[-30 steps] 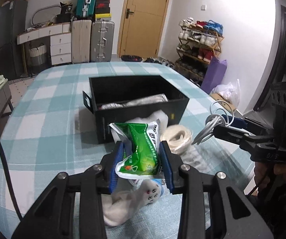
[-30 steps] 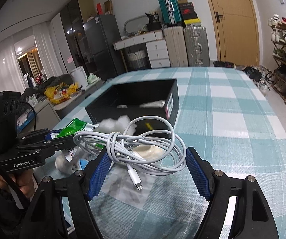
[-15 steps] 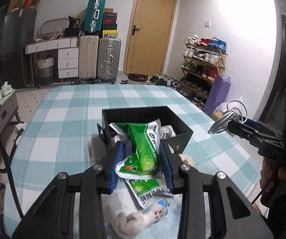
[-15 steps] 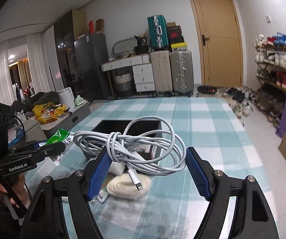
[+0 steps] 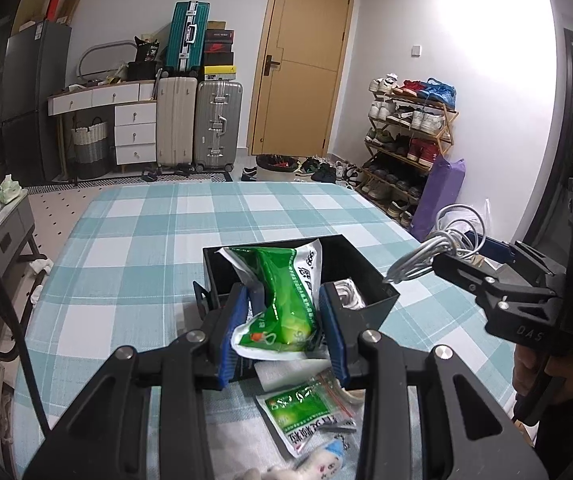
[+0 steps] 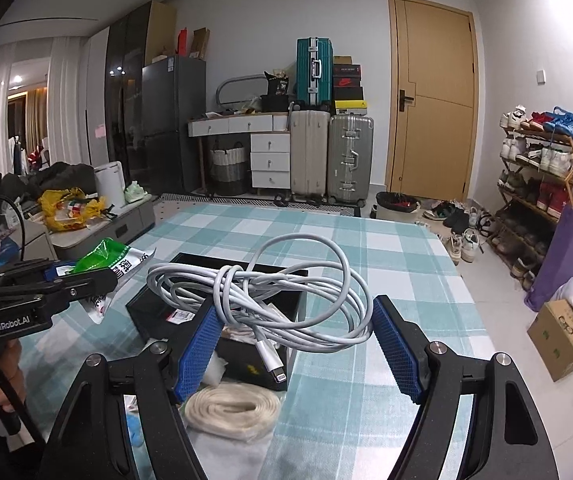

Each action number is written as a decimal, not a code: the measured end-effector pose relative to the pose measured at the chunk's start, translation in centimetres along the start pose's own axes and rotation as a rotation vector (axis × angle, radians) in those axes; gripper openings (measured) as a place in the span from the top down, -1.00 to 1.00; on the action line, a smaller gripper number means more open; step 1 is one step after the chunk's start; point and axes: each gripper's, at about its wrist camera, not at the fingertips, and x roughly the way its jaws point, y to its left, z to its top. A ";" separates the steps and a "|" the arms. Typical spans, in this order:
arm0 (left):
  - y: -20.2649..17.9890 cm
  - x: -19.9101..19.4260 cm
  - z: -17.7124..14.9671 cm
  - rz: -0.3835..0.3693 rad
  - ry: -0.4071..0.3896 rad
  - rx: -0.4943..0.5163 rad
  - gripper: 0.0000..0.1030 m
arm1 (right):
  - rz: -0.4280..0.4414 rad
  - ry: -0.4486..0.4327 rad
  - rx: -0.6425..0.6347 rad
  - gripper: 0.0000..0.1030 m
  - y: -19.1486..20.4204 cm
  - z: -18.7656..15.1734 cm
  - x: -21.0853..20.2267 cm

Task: Organize soft objects
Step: 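Carry the sachet over the black box with the left gripper while the right gripper carries the cable there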

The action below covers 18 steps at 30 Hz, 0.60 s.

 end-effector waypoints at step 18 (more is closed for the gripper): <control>1.1 4.8 0.7 0.016 0.058 -0.039 0.31 | -0.035 0.082 -0.152 -0.48 2.5 0.1 7.5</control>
